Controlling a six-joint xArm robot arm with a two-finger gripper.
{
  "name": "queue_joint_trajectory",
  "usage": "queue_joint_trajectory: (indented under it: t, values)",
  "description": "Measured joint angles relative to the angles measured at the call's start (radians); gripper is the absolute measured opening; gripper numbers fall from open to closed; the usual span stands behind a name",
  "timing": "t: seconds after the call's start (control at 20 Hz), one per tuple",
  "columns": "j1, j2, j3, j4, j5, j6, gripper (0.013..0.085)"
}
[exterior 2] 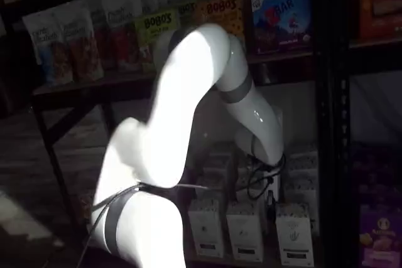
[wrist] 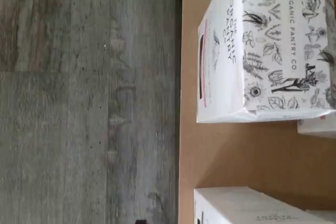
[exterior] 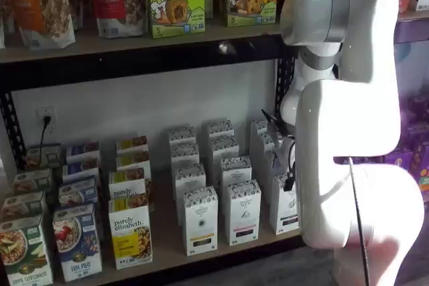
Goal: Pick up the white box with a green strip in the middle, on the bottom shelf, the sixth box from the left
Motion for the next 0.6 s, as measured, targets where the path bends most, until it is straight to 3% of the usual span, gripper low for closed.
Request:
queue_joint_trajectory:
  t: [0.15,0.6]
  values:
    - [0.006,0.012,-0.018,0.019,-0.009,-0.011,0.0850]
    - [-0.001,0.078,-0.118,-0.057,0.039,0.055,0.0850]
